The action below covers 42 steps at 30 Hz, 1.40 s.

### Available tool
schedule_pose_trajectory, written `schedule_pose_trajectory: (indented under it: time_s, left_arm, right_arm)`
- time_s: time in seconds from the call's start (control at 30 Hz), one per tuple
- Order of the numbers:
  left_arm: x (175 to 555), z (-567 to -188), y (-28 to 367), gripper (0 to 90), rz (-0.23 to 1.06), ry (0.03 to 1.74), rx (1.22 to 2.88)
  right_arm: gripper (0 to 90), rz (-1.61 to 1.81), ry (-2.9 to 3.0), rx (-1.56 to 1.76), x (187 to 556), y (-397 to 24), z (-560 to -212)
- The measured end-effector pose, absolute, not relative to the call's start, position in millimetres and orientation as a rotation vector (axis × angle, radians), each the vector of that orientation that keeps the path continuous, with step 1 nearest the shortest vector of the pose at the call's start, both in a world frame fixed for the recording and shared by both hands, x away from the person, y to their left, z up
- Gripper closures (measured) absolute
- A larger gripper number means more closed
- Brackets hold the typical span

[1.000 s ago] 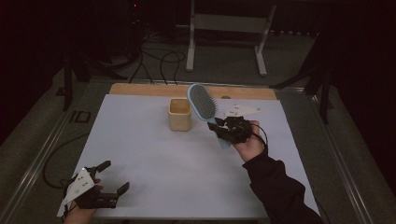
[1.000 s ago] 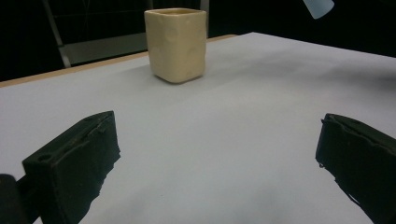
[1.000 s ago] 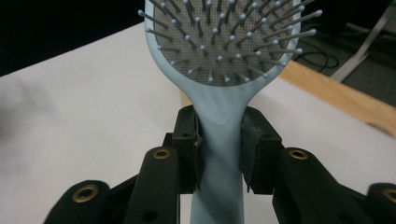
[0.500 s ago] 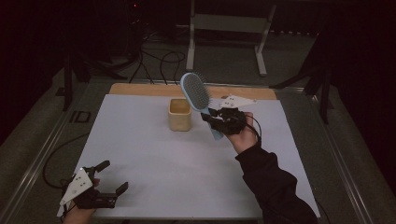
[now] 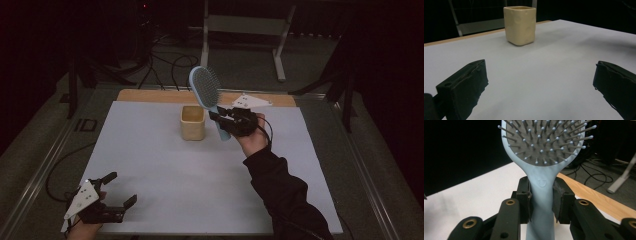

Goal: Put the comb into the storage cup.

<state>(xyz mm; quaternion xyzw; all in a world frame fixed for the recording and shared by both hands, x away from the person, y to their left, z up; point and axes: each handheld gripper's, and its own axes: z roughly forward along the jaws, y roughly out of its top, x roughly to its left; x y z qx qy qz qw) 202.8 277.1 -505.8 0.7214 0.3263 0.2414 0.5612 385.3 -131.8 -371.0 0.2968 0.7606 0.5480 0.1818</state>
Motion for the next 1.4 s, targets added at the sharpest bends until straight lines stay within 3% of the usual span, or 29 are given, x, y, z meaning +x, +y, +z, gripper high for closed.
schedule_pose_trajectory:
  time_s: [1.4]
  left_arm:
    - [201, -506, 280, 0.0, 0.568, 0.777, 1.693]
  right_arm:
    - [70.4, 1.736, 1.997, 0.754, 444, -78, -367]
